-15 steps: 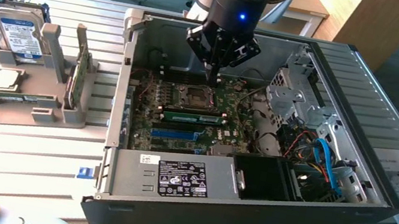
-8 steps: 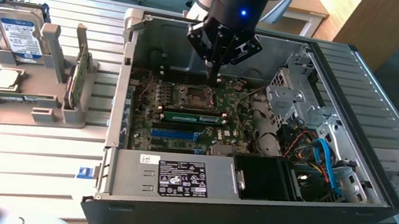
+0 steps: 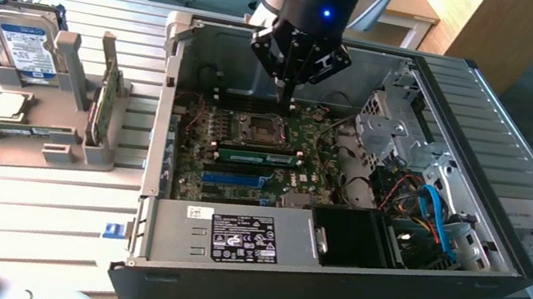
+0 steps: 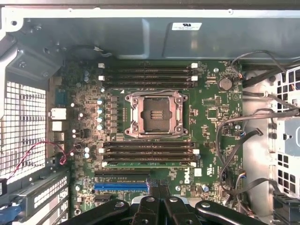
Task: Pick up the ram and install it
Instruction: 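Press down the ram until it locks into place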
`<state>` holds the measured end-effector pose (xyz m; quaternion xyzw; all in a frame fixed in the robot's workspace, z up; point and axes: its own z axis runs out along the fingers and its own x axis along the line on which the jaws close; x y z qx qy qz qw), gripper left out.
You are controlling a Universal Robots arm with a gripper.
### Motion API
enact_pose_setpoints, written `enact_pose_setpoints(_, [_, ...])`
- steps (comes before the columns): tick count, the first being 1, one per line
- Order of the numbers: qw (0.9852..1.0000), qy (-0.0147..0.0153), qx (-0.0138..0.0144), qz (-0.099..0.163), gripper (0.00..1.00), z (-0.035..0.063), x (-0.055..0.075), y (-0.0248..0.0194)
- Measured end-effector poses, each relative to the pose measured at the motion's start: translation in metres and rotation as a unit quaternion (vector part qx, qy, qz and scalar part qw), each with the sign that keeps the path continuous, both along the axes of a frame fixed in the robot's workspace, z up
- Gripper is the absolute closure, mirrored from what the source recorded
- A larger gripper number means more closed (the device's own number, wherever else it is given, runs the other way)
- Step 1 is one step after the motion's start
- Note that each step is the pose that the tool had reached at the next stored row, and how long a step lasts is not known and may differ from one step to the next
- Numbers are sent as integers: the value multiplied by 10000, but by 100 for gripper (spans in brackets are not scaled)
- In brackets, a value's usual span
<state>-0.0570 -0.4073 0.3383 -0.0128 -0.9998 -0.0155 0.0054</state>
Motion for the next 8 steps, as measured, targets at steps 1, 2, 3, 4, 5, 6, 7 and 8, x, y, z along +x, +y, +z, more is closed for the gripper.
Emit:
enact_pose_setpoints(1, [10000,0,0,-3,89,4,0,0])
enact_pose_setpoints(2, [10000,0,1,-7,89,6,0,0])
enact_pose_setpoints(3, [10000,0,1,-10,89,7,0,0])
enact_pose_setpoints(4, [10000,0,1,-11,89,7,0,1])
enact_pose_setpoints(5, [10000,0,0,-11,89,8,0,0])
enact_pose_setpoints(6, [10000,0,0,-11,89,8,0,1])
enact_pose_setpoints(7, [10000,0,0,-11,89,8,0,1])
enact_pose_setpoints(8, [10000,0,0,-11,89,8,0,1])
